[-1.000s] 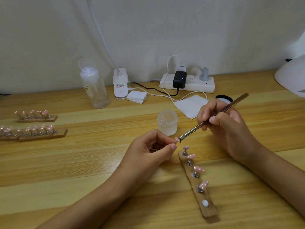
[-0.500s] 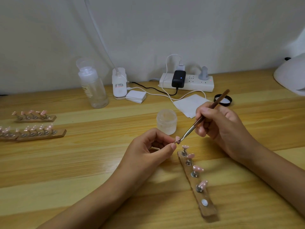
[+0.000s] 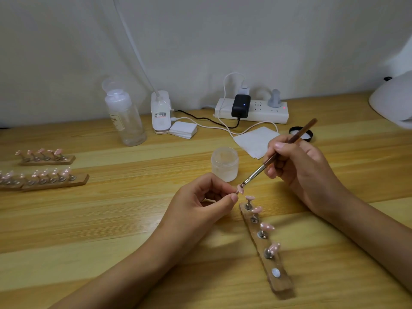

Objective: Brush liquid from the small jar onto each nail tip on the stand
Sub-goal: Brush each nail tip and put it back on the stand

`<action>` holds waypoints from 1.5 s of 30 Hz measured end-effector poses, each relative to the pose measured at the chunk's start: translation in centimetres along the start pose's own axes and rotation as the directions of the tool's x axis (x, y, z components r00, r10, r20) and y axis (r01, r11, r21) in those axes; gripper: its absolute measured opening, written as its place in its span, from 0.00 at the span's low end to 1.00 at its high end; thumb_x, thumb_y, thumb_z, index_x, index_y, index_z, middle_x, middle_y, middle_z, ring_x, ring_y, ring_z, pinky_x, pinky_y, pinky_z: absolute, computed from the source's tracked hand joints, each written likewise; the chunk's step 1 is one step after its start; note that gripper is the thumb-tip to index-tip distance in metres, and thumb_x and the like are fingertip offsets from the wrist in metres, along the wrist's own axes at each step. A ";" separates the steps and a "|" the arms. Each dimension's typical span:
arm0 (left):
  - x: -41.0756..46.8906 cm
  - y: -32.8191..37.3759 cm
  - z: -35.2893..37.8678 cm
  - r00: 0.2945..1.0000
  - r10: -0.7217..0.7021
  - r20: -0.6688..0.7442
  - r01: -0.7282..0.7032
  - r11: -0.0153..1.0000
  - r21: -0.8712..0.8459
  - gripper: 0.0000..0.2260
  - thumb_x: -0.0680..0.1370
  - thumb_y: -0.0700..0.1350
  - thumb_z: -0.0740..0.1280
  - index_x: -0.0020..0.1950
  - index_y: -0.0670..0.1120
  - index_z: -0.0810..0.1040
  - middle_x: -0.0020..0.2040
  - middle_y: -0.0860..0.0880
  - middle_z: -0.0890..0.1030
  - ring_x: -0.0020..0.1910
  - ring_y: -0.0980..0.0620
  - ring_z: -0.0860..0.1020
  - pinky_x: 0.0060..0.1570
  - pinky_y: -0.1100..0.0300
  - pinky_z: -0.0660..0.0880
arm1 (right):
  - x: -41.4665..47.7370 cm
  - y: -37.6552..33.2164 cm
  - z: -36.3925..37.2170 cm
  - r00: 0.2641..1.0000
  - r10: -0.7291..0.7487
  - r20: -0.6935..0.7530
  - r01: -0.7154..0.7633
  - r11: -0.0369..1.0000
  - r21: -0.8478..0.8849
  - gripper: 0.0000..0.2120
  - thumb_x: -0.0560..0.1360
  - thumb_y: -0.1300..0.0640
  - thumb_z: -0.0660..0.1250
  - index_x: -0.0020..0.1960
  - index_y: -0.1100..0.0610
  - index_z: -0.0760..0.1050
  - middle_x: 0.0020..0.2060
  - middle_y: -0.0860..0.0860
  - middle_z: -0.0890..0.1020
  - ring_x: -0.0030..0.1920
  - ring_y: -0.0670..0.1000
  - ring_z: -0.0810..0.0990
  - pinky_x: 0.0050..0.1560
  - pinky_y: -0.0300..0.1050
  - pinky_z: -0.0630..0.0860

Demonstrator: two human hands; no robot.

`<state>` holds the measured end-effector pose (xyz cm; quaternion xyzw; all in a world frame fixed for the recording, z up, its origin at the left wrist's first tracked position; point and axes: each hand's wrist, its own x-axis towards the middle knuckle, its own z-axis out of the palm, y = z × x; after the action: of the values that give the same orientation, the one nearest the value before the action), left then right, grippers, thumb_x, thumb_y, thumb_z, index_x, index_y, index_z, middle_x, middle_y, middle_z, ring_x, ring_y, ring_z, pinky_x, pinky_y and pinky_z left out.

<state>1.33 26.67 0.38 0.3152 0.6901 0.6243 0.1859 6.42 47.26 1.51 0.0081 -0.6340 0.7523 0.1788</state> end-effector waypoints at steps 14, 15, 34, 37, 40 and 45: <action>0.0 -0.4 -0.1 1.000 -0.011 0.001 0.011 1.000 0.014 0.01 0.70 0.47 0.71 0.40 0.53 0.82 0.41 0.50 0.84 0.37 0.59 0.77 0.39 0.65 0.75 | -0.1 -0.1 0.2 0.999 0.006 0.041 -0.005 1.000 -0.023 0.07 0.75 0.60 0.60 0.41 0.58 0.75 0.32 0.51 0.80 0.31 0.47 0.79 0.35 0.38 0.76; 0.0 -0.4 -0.1 1.000 -0.011 0.003 0.011 1.000 0.009 0.02 0.70 0.46 0.71 0.39 0.53 0.82 0.41 0.49 0.84 0.37 0.59 0.77 0.38 0.66 0.75 | -0.2 -0.1 0.2 0.999 -0.005 0.042 0.007 0.998 -0.060 0.07 0.75 0.61 0.60 0.41 0.58 0.75 0.32 0.51 0.81 0.32 0.47 0.79 0.36 0.38 0.77; 0.1 -0.3 -0.2 1.000 -0.023 -0.015 0.022 0.996 -0.092 0.05 0.74 0.38 0.70 0.40 0.46 0.81 0.43 0.46 0.85 0.35 0.57 0.78 0.38 0.66 0.76 | -0.2 0.4 0.2 0.987 -0.162 0.017 0.161 0.961 -0.225 0.07 0.76 0.61 0.60 0.43 0.56 0.77 0.35 0.52 0.81 0.37 0.49 0.80 0.41 0.41 0.77; 0.0 -0.1 -0.2 1.000 -0.018 -0.025 0.015 0.995 -0.097 0.06 0.75 0.38 0.70 0.40 0.48 0.81 0.39 0.47 0.83 0.32 0.58 0.78 0.41 0.65 0.76 | -0.1 0.5 0.0 0.976 -0.216 -0.034 0.197 0.934 -0.297 0.07 0.79 0.58 0.62 0.47 0.57 0.78 0.37 0.50 0.83 0.40 0.49 0.82 0.42 0.39 0.77; 0.1 0.0 -0.1 1.000 -0.015 -0.027 0.012 0.993 -0.114 0.07 0.74 0.39 0.71 0.40 0.50 0.81 0.38 0.54 0.83 0.33 0.59 0.78 0.39 0.68 0.75 | 0.0 0.1 0.0 0.986 -0.143 -0.084 0.129 0.980 -0.150 0.09 0.76 0.49 0.65 0.44 0.52 0.81 0.34 0.50 0.83 0.37 0.47 0.81 0.40 0.38 0.77; 0.0 -0.1 -0.1 1.000 -0.003 -0.028 0.001 0.998 -0.071 0.05 0.74 0.41 0.71 0.42 0.51 0.82 0.37 0.56 0.82 0.37 0.59 0.78 0.42 0.65 0.76 | 0.2 -0.3 -0.1 0.997 -0.011 -0.076 0.011 1.000 0.000 0.12 0.68 0.44 0.70 0.36 0.52 0.82 0.25 0.50 0.81 0.26 0.44 0.78 0.29 0.34 0.75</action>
<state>1.22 26.62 0.32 0.2989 0.6705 0.6525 0.1878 6.38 47.44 1.80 -0.0172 -0.6266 0.7512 0.2070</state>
